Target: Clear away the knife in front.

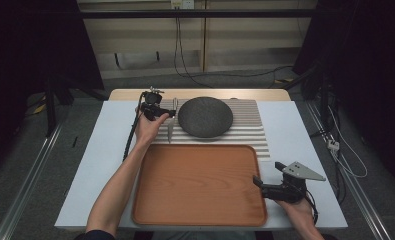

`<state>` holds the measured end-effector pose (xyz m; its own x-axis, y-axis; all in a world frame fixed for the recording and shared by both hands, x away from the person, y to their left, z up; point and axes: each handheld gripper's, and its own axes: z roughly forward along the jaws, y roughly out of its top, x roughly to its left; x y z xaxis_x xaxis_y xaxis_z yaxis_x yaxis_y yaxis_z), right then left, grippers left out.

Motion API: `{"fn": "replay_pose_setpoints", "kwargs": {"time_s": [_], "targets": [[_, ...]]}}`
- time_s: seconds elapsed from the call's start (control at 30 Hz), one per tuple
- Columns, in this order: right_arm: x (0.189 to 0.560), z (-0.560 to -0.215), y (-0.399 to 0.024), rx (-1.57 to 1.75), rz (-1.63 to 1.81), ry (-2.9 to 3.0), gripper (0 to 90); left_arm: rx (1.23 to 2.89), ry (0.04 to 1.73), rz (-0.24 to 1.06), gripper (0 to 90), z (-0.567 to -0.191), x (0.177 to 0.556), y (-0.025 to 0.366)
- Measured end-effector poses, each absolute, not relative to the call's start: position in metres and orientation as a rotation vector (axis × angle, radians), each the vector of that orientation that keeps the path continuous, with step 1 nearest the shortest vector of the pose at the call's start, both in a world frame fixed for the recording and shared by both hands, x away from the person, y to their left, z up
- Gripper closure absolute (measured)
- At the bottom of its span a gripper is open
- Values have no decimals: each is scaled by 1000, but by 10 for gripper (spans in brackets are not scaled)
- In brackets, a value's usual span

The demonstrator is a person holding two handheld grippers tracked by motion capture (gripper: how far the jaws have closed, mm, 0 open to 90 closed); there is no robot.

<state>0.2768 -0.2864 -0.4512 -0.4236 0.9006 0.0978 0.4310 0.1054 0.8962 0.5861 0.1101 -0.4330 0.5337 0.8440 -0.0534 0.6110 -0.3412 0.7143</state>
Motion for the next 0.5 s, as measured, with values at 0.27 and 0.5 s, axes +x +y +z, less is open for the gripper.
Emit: {"fn": "replay_pose_setpoints", "kwargs": {"time_s": [0.27,0.5], "targets": [[274,-450,-288,1287,1285,1911,35,2091,1196,400,409,-441,603,102],[276,-451,-288,1289,1291,1911,35,2105,1248,362,479,-453,608,94]]}}
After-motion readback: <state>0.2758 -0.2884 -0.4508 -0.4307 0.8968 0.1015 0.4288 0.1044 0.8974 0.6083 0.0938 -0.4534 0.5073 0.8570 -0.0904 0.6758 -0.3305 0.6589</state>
